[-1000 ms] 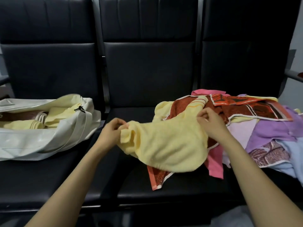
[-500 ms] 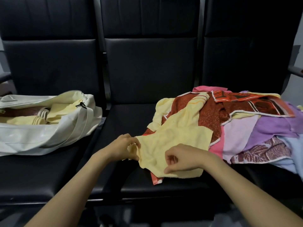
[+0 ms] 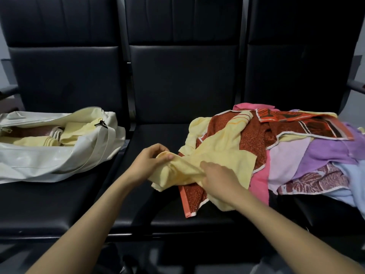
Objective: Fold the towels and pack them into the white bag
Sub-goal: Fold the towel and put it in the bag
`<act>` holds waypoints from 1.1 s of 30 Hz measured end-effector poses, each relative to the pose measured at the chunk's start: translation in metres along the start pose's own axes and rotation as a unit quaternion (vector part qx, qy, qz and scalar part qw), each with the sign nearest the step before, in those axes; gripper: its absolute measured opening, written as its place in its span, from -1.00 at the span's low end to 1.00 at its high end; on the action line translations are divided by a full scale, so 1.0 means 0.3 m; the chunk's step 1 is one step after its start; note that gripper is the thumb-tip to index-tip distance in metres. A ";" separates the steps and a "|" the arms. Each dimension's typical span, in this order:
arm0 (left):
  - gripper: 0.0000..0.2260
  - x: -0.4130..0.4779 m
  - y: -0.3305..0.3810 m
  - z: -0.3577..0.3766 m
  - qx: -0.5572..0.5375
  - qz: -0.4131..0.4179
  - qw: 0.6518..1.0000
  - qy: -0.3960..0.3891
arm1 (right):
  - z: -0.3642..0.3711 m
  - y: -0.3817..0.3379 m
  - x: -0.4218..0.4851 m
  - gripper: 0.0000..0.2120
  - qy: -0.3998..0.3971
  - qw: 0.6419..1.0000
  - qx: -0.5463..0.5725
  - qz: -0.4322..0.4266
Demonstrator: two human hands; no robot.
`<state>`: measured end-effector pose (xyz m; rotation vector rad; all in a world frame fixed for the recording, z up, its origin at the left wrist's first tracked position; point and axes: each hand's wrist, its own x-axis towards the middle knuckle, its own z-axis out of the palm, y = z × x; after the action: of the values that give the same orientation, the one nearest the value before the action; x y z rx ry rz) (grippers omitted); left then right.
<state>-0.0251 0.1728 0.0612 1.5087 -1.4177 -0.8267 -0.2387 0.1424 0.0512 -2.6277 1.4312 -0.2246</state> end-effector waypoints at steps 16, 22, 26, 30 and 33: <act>-0.87 0.043 -0.085 -0.012 -0.111 -0.203 0.972 0.048 | -0.072 0.300 0.004 -0.76 -0.047 0.980 0.178 0.077; -0.87 0.049 -0.053 -0.007 -0.083 -0.195 0.977 -0.038 | 0.031 0.217 0.027 -0.64 -0.168 0.985 0.016 -0.018; -0.90 0.053 -0.102 -0.057 -0.099 -0.203 0.973 0.051 | -0.016 0.262 0.035 -0.82 -0.152 0.986 0.067 0.014; -0.86 0.038 -0.134 -0.062 -0.200 -0.242 0.945 0.094 | -0.080 0.366 0.019 -0.84 -0.091 0.976 0.182 0.072; -0.83 0.028 -0.143 -0.048 -0.159 -0.254 0.953 0.032 | -0.089 0.420 0.005 -0.93 -0.067 0.923 0.350 0.144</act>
<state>0.0063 0.1649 0.0285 1.6440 -0.7982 -1.2373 -0.3466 0.0721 0.0528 -1.8071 1.3430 -0.4193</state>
